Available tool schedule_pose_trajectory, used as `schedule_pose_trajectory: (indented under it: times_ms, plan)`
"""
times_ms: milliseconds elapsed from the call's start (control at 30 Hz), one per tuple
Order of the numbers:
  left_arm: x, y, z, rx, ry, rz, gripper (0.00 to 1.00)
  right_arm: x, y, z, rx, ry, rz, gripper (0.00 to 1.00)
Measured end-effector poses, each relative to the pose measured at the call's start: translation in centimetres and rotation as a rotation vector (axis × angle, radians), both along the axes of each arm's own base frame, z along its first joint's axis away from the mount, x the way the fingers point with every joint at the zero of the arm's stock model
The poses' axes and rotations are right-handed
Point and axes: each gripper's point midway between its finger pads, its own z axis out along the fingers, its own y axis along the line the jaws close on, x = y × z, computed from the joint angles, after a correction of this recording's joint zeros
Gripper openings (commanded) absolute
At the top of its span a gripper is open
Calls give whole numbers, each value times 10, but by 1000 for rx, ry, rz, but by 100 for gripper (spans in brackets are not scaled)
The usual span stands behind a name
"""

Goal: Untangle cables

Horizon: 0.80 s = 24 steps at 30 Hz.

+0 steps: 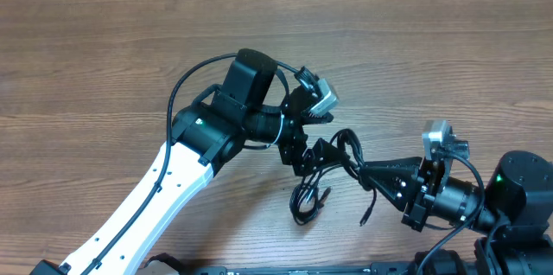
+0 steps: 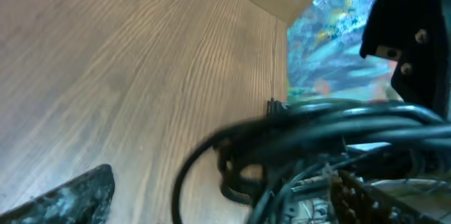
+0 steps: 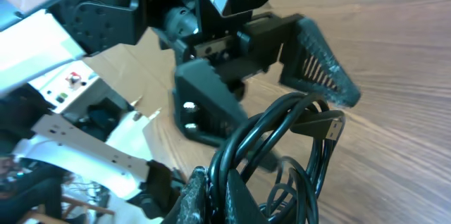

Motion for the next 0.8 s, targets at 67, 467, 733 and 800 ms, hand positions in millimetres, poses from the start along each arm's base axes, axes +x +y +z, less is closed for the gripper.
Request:
schedule_pose_trajectory:
  times_ms: [67, 467, 733, 800]
  plan:
    - [0, 0, 1, -5, -40, -22, 49, -3, 2, 4, 18, 2, 21, 4]
    - [-11, -1, 9, -35, -148, -101, 4, -10, 10, 36, 108, -70, 109, 4]
    - [-13, 1, 8, -25, -157, -110, 4, -9, 11, 46, 138, -78, 117, 4]
    - [-6, 4, 1, 15, -176, -80, 4, -14, 12, 56, 149, -122, 153, 4]
